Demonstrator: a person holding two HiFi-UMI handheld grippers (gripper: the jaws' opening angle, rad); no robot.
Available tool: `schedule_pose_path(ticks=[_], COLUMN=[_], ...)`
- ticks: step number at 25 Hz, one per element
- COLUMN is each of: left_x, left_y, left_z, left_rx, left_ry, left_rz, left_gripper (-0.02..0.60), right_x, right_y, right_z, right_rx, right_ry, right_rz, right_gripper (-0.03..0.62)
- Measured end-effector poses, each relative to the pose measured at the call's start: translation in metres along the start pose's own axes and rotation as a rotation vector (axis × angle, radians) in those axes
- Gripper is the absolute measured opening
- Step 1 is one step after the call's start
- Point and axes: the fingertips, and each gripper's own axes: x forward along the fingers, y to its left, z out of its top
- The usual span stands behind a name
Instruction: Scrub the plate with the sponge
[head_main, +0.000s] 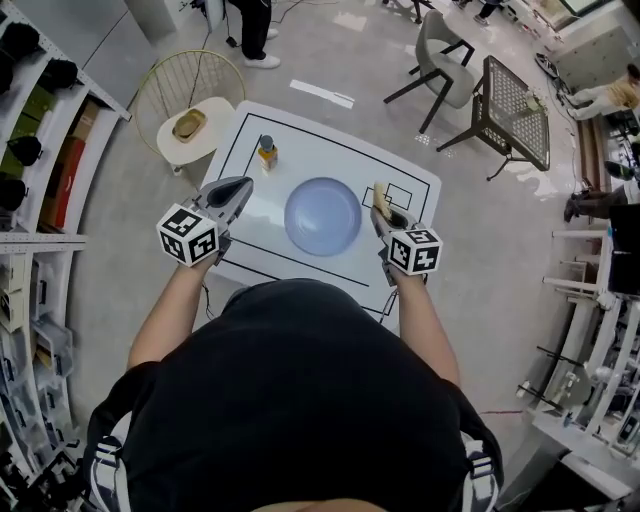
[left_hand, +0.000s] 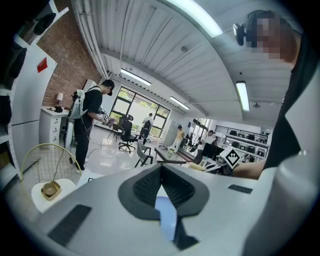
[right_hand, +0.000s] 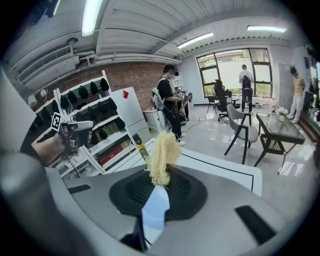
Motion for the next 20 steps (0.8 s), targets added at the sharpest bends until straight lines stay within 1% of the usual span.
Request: schedule_pose_path(ticks=[7,12,16,20], left_x=[-0.014,-0.022,-0.027,-0.027], left_y=[0.011,0.016,0.022,0.028], left_z=[-0.012,-0.016,-0.022,-0.027], left_rx=[-0.021,-0.027,-0.039,-0.049], left_ry=[0.007,0.016,0.025,0.036], left_rz=[0.044,0.059,0.073,0.079], left_gripper=[0.009,0.009,0.009,0.009], right_x=[0.039,0.069,0.092,0.114], right_y=[0.005,0.012,0.01,0.012], right_z=[-0.021,-0.036,-0.048,-0.063], right_rx=[-0.026,-0.06,-0.09,-0.13], right_ry=[0.094,0.154,0.185,0.238], right_rz=[0.026,0.046,0.041,0.051], right_gripper=[0.044,0.044,0.043,0.043])
